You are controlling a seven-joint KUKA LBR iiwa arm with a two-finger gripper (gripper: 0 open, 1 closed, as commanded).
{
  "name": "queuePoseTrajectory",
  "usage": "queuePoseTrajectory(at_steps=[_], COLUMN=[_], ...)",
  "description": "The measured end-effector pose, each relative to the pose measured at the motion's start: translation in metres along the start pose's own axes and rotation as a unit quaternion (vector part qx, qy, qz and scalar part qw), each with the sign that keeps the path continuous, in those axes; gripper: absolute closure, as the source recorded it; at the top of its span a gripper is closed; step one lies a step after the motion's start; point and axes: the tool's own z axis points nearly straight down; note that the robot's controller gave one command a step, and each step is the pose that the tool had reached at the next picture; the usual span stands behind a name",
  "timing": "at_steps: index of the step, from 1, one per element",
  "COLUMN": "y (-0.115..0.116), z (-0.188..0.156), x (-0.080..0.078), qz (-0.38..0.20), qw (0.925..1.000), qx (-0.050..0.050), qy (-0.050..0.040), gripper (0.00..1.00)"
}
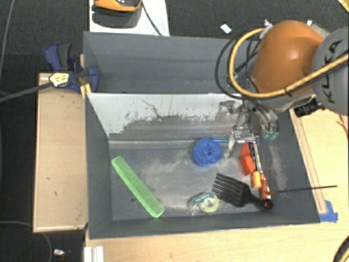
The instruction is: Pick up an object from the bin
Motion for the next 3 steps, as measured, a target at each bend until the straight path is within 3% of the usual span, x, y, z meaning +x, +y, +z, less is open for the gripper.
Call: queuePoseTrajectory(at_steps=[1,2,3], y=[0.0,-0.011,-0.018], z=[0.0,0.064,0.086], x=[0.0,-0.003,-0.011], qz=[0.0,0.065,0.034], qw=[1.0,0.9979,0.9994], qx=[0.0,0.0,0.0], qy=[0.0,-0.0019,-0.0019], gripper=[0.0,0.0,0.0])
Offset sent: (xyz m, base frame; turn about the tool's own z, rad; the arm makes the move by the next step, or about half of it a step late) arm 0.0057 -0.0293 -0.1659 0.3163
